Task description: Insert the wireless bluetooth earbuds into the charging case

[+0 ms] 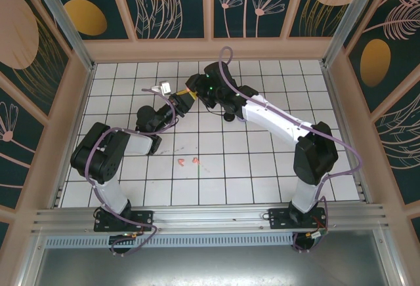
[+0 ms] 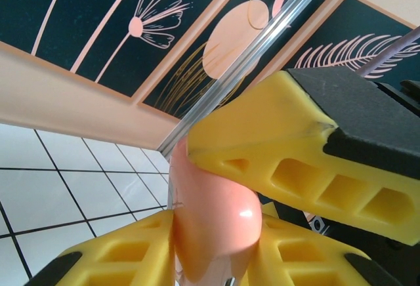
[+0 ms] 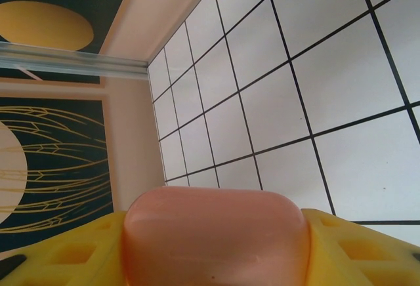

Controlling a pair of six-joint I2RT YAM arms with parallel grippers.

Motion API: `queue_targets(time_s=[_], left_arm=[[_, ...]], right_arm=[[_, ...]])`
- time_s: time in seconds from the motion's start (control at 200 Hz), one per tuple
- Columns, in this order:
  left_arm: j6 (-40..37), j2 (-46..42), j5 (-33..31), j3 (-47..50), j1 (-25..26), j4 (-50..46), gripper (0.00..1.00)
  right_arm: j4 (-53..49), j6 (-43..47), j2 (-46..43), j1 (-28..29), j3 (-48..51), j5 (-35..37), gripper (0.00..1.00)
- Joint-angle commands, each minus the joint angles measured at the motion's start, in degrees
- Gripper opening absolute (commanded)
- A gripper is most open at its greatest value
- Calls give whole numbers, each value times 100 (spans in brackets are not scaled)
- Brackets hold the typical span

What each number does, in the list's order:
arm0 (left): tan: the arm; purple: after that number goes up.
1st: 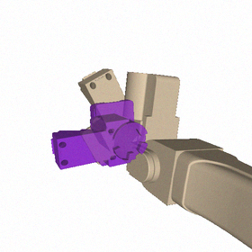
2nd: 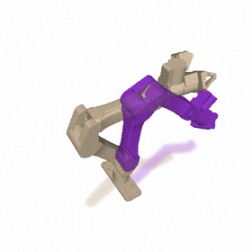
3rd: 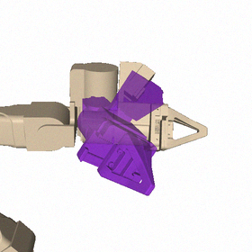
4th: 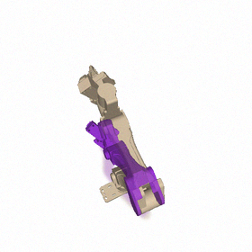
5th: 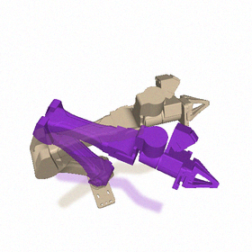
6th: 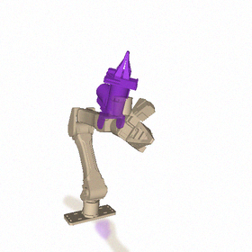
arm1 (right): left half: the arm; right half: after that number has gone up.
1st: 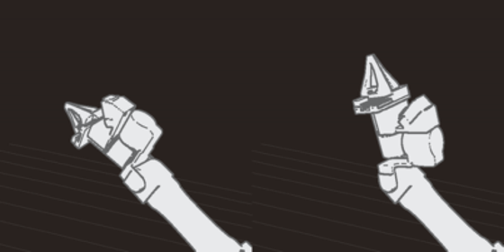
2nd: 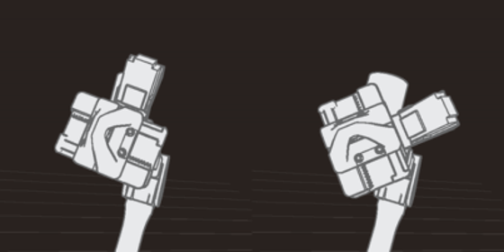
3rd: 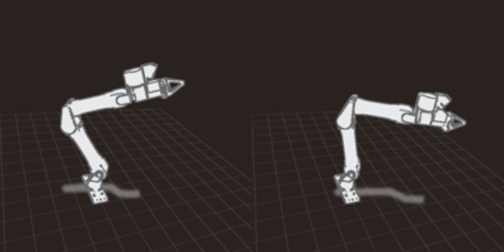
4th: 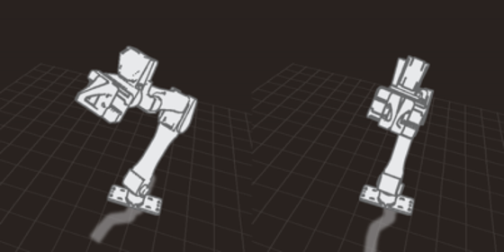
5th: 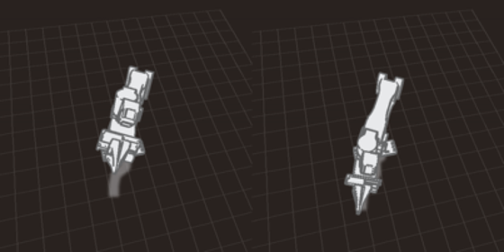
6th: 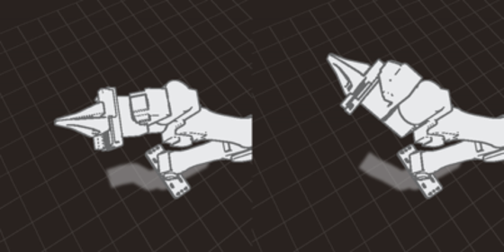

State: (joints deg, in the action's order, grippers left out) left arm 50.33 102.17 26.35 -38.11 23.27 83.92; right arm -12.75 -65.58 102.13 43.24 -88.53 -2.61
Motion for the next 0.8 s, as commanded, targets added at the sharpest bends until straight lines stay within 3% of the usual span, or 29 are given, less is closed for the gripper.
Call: queue_targets(time_s=[0.0, 0.325, 0.38, 0.47, 0.59, 0.696, 0.796], left_arm=[[39, 104, -17, -135, 20, 313, 27], [95, 153, -5, -162, 20, 422, 0], [117, 156, 1, -162, 20, 448, 0], [162, 180, 19, -147, 20, 524, 0], [179, 147, -10, -85, 21, 564, 0], [142, 91, 6, -55, 20, 459, 0], [59, -5, 44, -30, 18, 268, 0]], right_arm=[[221, -104, -283, 110, 31, -144, 40], [315, -178, -350, 149, 63, -204, 40], [351, -207, -373, 147, 80, -213, 42], [405, -236, -405, 141, 71, -189, 53], [378, -240, -517, 41, 51, -29, 76], [444, -175, -816, -121, 231, 210, 84], [455, -30, -1194, -292, 537, 257, 85]])
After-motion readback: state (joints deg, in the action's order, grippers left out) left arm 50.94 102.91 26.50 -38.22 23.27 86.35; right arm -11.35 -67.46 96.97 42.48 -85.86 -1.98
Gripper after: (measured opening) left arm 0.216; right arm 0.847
